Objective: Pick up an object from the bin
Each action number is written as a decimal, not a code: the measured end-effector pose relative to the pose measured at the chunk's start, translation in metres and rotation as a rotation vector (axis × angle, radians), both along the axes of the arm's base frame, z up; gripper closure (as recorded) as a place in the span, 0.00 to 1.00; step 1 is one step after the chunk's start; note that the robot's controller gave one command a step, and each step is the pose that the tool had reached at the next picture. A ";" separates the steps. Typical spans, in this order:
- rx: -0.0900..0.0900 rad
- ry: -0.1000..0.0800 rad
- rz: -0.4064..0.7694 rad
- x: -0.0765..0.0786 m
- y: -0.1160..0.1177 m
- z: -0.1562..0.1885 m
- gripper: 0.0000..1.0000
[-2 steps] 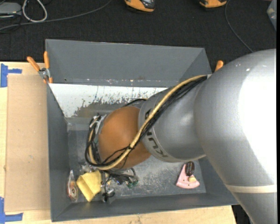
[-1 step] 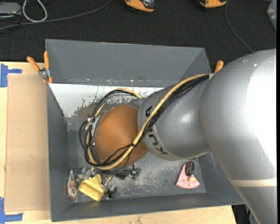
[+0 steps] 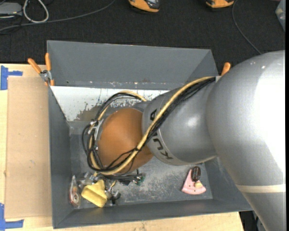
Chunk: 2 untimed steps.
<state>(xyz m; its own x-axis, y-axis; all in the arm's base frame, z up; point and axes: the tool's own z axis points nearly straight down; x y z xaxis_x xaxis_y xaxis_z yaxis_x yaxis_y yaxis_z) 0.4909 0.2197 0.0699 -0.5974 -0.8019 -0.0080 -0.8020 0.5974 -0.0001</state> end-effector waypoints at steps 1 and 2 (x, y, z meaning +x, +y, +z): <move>-0.001 0.003 -0.002 -0.001 0.000 0.008 1.00; -0.004 0.012 -0.002 -0.004 0.000 0.042 1.00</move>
Offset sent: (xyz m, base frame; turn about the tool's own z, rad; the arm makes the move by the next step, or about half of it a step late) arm -0.0010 -0.0002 0.1208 0.0016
